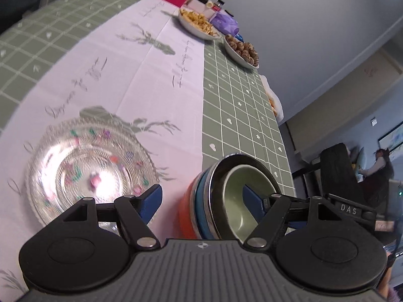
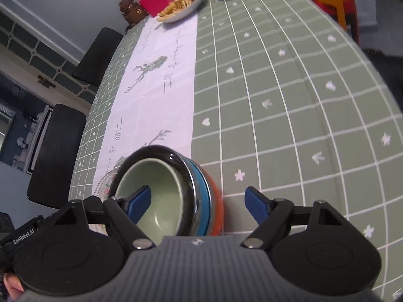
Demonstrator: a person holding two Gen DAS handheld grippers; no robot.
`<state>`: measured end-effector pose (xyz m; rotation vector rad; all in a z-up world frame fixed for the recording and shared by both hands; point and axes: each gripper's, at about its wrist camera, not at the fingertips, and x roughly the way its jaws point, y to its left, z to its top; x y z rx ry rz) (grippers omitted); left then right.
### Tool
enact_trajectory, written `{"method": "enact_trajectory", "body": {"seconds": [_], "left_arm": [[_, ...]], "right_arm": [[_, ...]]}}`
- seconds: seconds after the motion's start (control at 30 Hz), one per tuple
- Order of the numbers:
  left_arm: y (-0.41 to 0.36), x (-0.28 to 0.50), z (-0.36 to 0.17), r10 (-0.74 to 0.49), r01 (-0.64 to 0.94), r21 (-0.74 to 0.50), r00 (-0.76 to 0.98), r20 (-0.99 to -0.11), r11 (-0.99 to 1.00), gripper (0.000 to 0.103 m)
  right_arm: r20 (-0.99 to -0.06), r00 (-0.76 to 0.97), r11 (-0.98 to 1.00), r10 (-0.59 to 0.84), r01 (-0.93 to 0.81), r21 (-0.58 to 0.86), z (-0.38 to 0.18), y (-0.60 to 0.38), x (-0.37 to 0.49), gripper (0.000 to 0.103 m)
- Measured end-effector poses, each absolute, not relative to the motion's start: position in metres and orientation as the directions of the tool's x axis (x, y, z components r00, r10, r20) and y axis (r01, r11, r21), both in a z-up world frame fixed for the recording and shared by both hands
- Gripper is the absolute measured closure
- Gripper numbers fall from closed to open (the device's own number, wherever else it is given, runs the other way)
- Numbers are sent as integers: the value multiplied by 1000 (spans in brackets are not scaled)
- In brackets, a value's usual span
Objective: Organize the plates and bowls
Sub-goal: 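Lower the pale green bowl into the blue bowl with both tools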
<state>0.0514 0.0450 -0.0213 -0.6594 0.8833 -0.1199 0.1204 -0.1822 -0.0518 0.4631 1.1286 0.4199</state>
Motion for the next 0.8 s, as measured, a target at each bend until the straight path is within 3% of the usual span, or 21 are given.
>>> {"method": "enact_trajectory", "body": {"seconds": [0.23,0.47,0.7,0.8], "left_arm": [[35,55,-32,-354,-148,-562,640,-682,814,17],[31,63,-52,-429,-151,-614,588,-686,775,17],[31,71,-64,-443,-183,-631,568,-694,754,20],[30,73,-68,-455,-191,-640,557,-695,744,23]], "right_arm": [[-753,327,805,571,-44,591,-73,-182,120,23],[-755,319,802,572,-28,596,-79,-180,121,23],[-739,327,783,589,-5,622,-82,-181,123,28],[-747,308,780,589,23,625,-87,-182,125,35]]}}
